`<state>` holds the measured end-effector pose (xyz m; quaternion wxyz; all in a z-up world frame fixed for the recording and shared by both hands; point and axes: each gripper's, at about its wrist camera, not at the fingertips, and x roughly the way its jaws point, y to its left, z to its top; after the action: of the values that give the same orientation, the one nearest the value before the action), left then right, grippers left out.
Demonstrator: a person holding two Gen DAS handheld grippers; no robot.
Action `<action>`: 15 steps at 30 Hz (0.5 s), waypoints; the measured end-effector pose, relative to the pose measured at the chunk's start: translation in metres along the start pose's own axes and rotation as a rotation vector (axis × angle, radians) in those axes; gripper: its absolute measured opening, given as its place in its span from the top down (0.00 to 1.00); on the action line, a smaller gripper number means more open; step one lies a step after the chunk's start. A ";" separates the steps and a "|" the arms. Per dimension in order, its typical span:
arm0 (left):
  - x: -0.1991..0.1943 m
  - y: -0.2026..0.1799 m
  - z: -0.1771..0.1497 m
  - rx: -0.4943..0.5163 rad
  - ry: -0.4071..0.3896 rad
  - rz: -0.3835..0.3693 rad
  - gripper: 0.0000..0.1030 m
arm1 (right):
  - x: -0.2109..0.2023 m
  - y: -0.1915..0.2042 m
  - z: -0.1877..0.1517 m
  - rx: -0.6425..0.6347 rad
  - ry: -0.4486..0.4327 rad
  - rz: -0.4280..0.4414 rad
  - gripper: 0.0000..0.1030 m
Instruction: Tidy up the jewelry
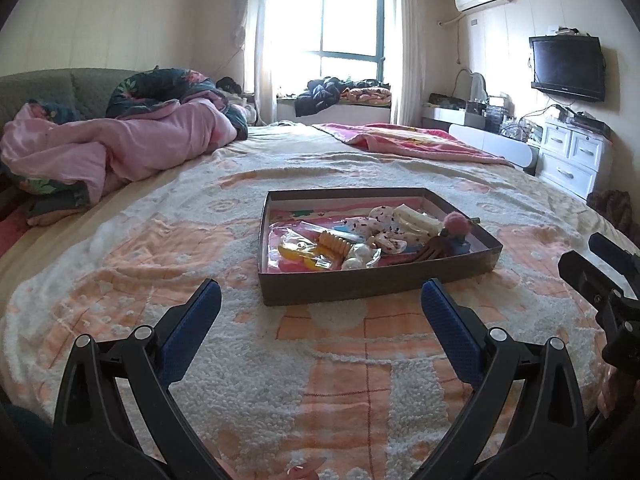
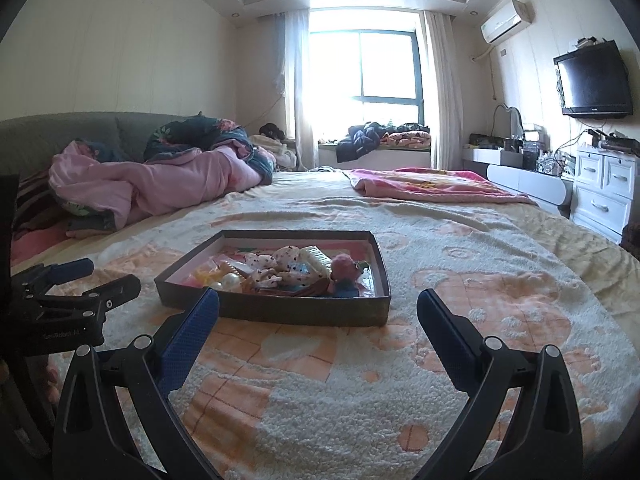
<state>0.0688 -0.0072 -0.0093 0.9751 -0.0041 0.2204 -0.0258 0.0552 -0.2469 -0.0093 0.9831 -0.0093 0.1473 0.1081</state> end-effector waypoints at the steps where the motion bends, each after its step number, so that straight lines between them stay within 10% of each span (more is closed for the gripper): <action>1: 0.001 0.000 0.000 -0.001 0.000 0.000 0.11 | 0.001 0.000 -0.001 0.000 0.002 -0.001 0.06; 15: 0.008 0.005 0.000 -0.025 0.010 0.001 0.11 | 0.013 -0.006 -0.005 0.029 0.030 -0.012 0.06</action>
<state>0.0765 -0.0030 -0.0126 0.9738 -0.0159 0.2256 -0.0227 0.0670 -0.2505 -0.0181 0.9815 0.0022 0.1635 0.1000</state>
